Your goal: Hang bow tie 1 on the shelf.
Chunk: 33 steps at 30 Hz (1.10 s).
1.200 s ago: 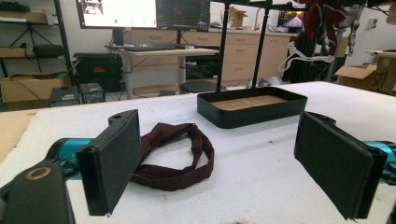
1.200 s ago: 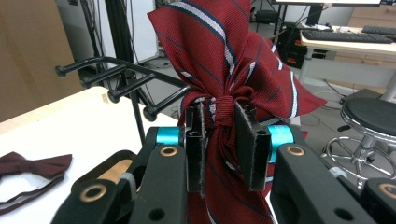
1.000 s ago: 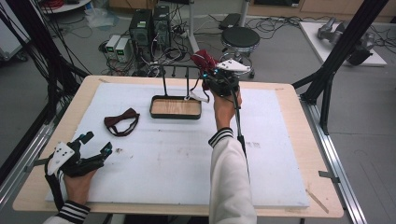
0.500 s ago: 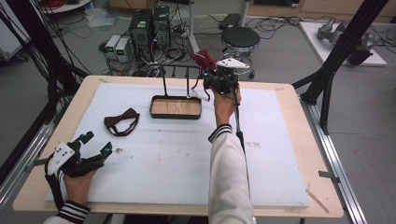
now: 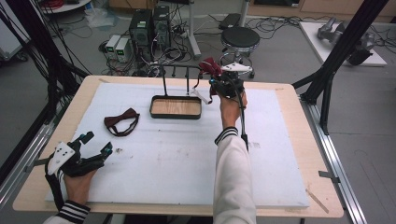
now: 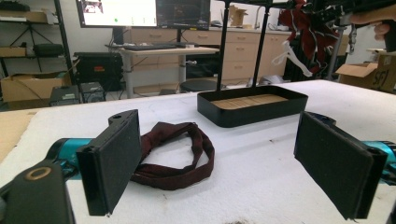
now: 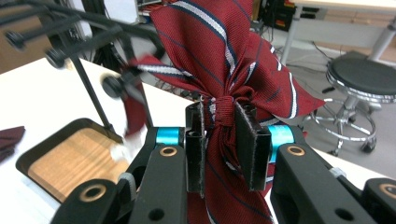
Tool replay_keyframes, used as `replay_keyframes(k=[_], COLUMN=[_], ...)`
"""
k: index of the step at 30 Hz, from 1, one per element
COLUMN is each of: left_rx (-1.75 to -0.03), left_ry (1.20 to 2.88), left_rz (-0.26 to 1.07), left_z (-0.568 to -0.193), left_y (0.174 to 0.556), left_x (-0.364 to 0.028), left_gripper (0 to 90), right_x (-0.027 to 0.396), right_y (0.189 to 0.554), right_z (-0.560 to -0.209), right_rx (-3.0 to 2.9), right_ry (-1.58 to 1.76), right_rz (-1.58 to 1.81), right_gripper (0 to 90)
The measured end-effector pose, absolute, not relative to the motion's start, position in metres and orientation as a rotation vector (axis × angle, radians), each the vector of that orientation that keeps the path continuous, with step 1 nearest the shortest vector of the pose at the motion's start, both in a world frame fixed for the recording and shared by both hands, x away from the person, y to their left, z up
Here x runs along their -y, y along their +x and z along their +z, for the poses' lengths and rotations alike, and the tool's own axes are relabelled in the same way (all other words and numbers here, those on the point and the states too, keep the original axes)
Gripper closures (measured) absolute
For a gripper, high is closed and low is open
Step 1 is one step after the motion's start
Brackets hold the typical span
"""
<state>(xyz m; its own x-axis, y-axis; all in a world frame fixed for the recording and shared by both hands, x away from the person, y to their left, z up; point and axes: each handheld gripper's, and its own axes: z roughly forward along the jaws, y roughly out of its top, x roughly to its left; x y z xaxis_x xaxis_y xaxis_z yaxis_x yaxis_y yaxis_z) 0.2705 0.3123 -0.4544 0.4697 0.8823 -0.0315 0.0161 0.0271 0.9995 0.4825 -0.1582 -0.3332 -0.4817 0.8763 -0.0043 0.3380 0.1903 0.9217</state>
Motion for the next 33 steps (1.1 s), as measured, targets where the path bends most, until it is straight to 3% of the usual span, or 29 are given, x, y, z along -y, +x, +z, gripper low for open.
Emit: replay_keyframes(k=[14,21,24,25,26,27,29,33], left_rx=[-0.862,-0.862,-0.860,-0.860,-0.860,-0.860,-0.860,-0.860], left_ry=[1.385,1.385,1.389,1.388,1.389,1.388,1.389,1.390], left_rz=[0.817,0.817,0.819,0.819,0.819,0.819,0.819,0.821], left_z=[-0.454,-0.454,-0.454,-0.454,-0.454,-0.454,-0.454,-0.454], left_y=[0.270,0.270,0.270,0.270,0.270,0.270,0.270,0.270], left_x=[-0.312,-0.312,-0.312,-0.312,-0.312,-0.312,-0.312,-0.312], left_gripper=[15.4,15.4,15.4,15.4,15.4,15.4,15.4,15.4], right_x=[0.161,0.160,0.157,0.156,0.156,0.156,0.156,0.159], right_y=[0.489,0.490,0.493,0.493,0.493,0.492,0.492,0.488], right_z=[-0.348,-0.351,-0.355,-0.356,-0.356,-0.357,-0.357,-0.352], right_rx=[-2.079,-2.113,-2.139,-2.135,-2.135,-2.150,-2.156,-2.181], right_ry=[1.180,1.180,1.222,1.244,1.244,1.239,1.241,1.218], right_rz=[1.183,1.199,1.178,1.145,1.145,1.146,1.160,1.194], right_gripper=[74.7,70.4,24.0,16.2,16.2,5.9,0.6,0.6])
